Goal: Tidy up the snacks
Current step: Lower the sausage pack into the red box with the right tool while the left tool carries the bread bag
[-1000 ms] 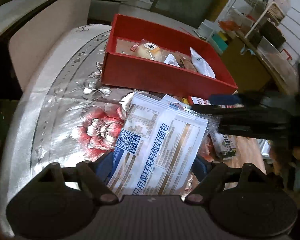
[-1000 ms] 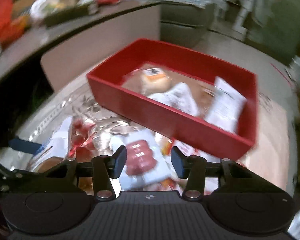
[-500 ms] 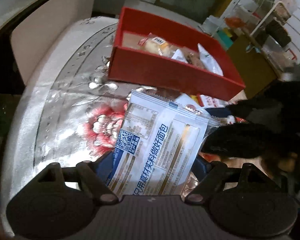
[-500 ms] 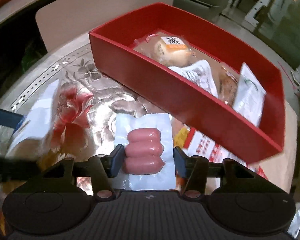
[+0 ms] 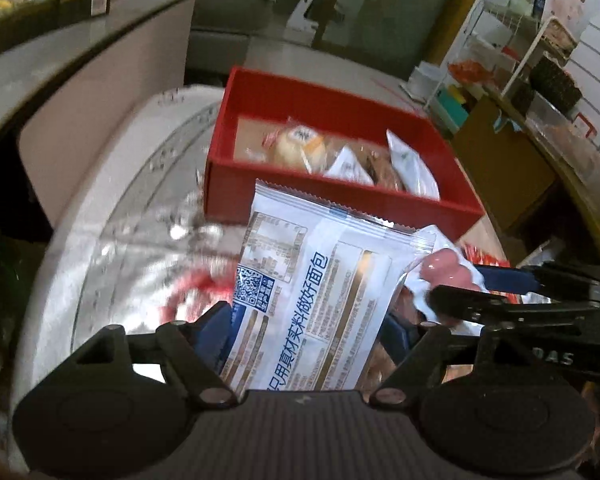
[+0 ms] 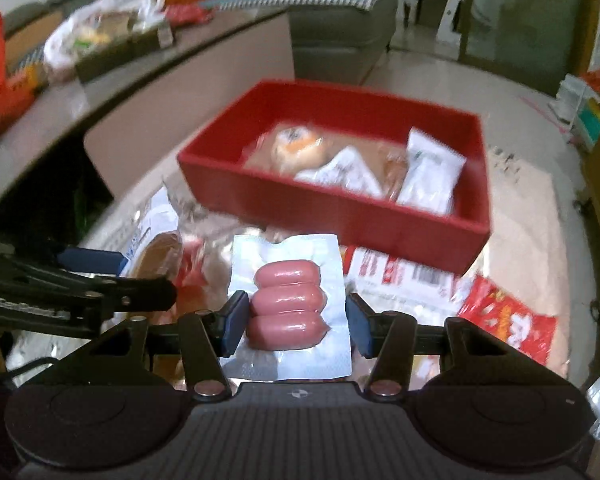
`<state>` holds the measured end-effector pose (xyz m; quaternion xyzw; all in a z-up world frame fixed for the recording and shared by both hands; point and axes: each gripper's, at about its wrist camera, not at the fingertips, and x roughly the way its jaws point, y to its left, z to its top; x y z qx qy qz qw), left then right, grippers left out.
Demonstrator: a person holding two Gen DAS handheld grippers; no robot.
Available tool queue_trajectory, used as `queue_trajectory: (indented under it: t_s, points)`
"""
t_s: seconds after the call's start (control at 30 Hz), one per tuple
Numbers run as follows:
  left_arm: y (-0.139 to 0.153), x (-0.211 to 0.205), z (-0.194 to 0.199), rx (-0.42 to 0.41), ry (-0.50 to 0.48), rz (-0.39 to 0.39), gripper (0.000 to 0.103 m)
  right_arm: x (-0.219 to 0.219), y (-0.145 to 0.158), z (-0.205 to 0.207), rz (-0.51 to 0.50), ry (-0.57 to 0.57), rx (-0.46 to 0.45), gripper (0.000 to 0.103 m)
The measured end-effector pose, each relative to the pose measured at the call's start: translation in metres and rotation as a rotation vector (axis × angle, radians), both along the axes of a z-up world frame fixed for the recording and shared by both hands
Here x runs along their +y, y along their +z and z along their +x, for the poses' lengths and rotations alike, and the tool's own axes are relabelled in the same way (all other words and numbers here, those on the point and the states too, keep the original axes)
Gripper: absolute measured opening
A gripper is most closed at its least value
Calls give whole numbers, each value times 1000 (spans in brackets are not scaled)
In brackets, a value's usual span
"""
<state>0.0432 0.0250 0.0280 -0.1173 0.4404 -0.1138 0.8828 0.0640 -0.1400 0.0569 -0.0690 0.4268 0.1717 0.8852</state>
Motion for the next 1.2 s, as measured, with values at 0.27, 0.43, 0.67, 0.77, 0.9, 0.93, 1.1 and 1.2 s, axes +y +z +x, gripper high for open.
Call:
queue_trajectory:
  t_s: [0.27,0.43,0.67,0.77,0.9,0.93,1.1,1.2]
  points:
    - [16,-25,10,-86,1,50,69,-17,25,5,67,-36,-75,60]
    - [24,-35,24,-126,0,51,54,-33,35,14,92,-88,-118,60]
    - [6,-40,42,-47,-22,34,58,-45,27,31,75,-134,-108,60]
    - [-11,-41,39,30,-13,-6,79,-50,25,34,84,-150,-97,60]
    - [-34,-54,44,110,32,-3,81,-53,23,32,88,-146,-84,60]
    - [-39,-58,46,115,39,6,86,-53,22,32,91,-143,-80,60]
    - [-47,-85,41,54,47,259,95,-57,20,27,89,-133,-65,60]
    - [-36,-76,35,31,59,238,95,-58,18,25,81,-126,-53,60]
